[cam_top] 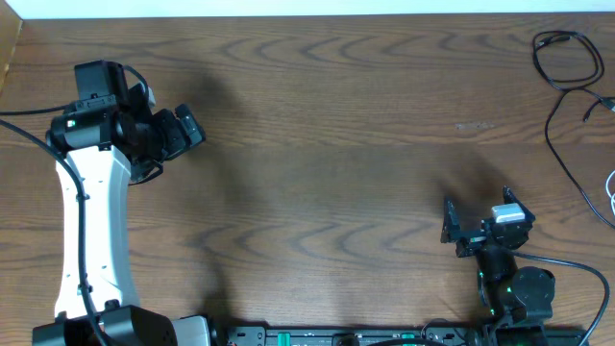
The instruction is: Untangle cables
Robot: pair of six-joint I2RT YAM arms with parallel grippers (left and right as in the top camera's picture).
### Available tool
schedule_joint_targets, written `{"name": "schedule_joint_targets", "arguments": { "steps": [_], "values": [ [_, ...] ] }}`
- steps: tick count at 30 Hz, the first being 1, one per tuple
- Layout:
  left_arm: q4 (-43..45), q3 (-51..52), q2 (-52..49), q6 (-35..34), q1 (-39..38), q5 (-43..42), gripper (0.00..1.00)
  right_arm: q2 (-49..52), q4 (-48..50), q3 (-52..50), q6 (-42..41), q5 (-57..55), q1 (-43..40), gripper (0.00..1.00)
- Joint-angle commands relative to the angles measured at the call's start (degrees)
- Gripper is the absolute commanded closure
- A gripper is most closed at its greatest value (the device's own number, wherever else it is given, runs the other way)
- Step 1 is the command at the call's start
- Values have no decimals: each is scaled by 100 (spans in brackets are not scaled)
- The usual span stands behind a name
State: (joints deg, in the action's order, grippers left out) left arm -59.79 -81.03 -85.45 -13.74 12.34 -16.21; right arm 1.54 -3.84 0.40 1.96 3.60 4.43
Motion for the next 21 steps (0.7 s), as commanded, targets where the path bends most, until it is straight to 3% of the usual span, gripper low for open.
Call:
{"name": "schedule_joint_targets", "arguments": {
  "steps": [1, 21],
  "values": [
    [-15, 20, -28, -11, 9, 39, 0, -42, -26, -9, -17, -24, 39, 1],
    [-13, 20, 98, -9, 13, 195, 0, -42, -28, -9, -17, -26, 39, 1]
  ]
}}
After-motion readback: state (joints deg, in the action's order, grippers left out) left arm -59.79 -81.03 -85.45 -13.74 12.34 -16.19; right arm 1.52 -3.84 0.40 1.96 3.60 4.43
